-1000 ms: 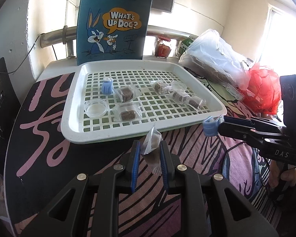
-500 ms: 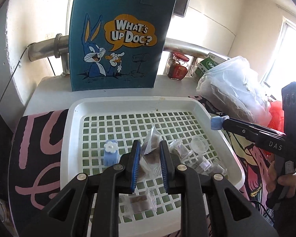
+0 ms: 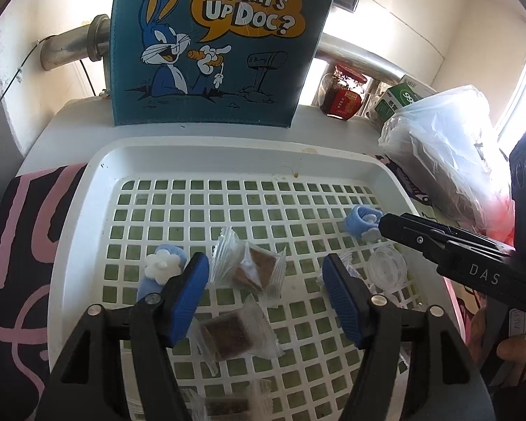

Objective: Organize objects
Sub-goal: 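Lower the zip bag onto the tray with left tool while right tool releases the blue clip there, then withdraw both open tools back from the tray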

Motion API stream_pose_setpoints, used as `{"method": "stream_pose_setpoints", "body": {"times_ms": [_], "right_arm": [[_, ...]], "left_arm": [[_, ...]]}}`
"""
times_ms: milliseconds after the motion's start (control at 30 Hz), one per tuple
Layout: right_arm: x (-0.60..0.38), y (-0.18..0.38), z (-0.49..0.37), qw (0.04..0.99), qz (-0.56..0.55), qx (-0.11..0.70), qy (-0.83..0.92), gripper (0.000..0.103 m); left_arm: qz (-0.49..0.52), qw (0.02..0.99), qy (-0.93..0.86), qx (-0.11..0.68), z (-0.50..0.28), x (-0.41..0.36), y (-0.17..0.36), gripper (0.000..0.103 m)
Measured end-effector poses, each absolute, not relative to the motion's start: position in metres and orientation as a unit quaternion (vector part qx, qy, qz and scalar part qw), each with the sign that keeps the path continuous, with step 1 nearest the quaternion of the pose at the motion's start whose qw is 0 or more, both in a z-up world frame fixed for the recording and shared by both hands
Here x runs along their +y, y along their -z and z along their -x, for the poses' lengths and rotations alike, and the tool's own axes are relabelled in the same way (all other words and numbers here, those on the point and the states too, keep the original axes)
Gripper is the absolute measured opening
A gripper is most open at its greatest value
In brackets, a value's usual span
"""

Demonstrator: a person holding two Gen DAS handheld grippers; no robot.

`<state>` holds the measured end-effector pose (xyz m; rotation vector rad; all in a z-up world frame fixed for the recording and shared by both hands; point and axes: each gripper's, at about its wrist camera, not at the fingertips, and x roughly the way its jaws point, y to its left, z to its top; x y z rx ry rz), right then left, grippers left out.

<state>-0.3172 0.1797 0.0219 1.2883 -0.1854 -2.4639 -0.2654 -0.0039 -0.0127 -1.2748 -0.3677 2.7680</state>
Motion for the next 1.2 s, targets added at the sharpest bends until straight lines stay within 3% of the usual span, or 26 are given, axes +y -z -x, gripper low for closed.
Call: {"method": "stream_pose_setpoints", "body": {"times_ms": [67,133,233,400,533,700,967,1200], "right_arm": [[0.185,-0.038,0.303,0.183,-0.424,-0.070,0.884,0.050],[0.191,-0.061,0.282,0.189,-0.386,-0.073,0.900,0.056],[0.196,-0.097,0.244,0.194,-0.328,-0.062,0.922,0.062],[0.201,-0.145,0.172,0.200,-0.226,-0.029,0.953,0.084],[0.202,-0.163,0.124,0.208,-0.164,-0.006,0.964,0.085],[0.204,-0.154,0.088,0.227,-0.163,-0.016,0.960,0.085],[0.177,-0.089,0.076,0.236,-0.241,0.014,0.941,0.085],[0.161,-0.045,0.087,0.227,-0.295,0.052,0.927,0.085]], "left_arm": [[0.394,0.052,-0.909,-0.125,0.255,-0.005,-0.003,0.084],[0.376,0.066,-0.916,-0.124,0.243,-0.005,-0.020,0.101],[0.337,0.070,-0.932,-0.111,0.214,-0.006,-0.046,0.103],[0.262,0.061,-0.960,-0.080,0.156,-0.011,-0.081,0.103],[0.243,0.031,-0.968,-0.057,0.116,-0.015,-0.088,0.103],[0.244,0.009,-0.968,-0.051,0.080,-0.017,-0.077,0.103],[0.325,0.017,-0.945,-0.008,0.075,0.009,-0.008,0.103],[0.352,0.017,-0.936,0.013,0.079,0.022,0.020,0.103]]}}
